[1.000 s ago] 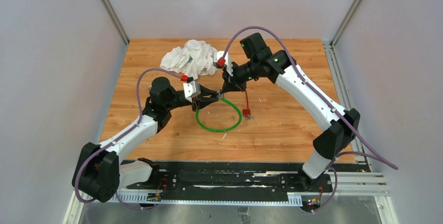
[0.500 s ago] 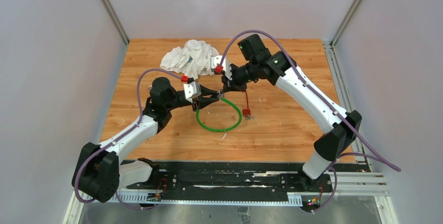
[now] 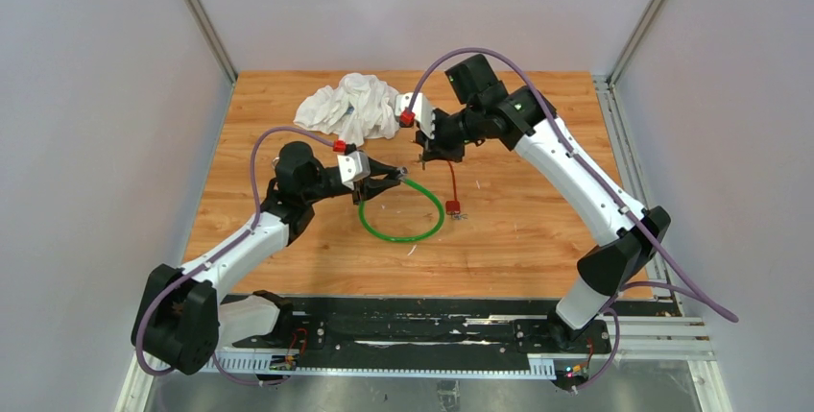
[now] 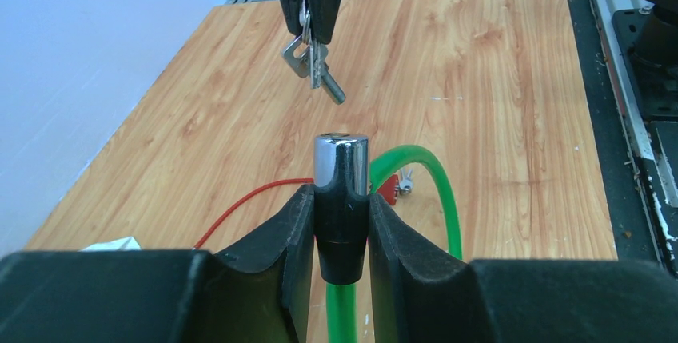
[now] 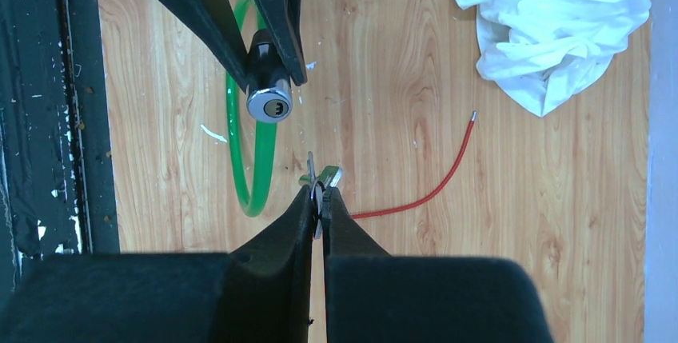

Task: Lock with the key
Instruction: Lock the lock, then place the lock at the center of the board.

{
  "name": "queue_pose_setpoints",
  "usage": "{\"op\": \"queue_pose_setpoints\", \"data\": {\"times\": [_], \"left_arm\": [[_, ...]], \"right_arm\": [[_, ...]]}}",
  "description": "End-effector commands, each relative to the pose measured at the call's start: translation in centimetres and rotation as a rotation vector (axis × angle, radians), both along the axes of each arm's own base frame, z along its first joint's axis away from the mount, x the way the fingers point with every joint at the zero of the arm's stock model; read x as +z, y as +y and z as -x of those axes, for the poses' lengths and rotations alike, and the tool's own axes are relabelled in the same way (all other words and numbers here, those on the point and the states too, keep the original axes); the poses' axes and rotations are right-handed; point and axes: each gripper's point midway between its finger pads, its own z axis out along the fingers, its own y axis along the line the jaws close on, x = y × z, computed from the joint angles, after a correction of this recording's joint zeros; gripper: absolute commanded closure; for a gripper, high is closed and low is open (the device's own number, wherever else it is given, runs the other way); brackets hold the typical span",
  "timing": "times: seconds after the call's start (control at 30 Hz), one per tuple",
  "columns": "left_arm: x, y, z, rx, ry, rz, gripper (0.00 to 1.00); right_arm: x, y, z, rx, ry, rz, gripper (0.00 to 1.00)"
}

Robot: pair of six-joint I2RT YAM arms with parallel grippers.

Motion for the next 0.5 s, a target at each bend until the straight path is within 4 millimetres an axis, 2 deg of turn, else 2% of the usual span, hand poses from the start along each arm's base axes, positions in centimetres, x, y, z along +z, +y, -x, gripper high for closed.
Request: {"op": "queue_pose_setpoints", "data": {"times": [0.0,0.17,0.3,0.47], "left_arm": [[-0.9,0.5,-0.4,0.033,0.049,-0.044,1.0],[-0.6,2.5,-4.9,0.273,0.17,-0.018,1.0],[-1.6,4.4,-8.7,0.418,0.355,-0.006,1.0],[-5.4,6.9,-12.2,0.491,0.668,-0.082,1.0]], "right_arm": [[1.4,-1.6,-0.5,-0.08,0.01,-0.009,1.0],[2.4,-3.9,-2.6,-0.254,-0.002,-0.08,0.99],[1.6,-4.5,-2.7,-0.315,-0.042,-0.132,0.99],[-0.3,-4.6,-2.7,-0.342,-0.021,-0.126,0.99]]}}
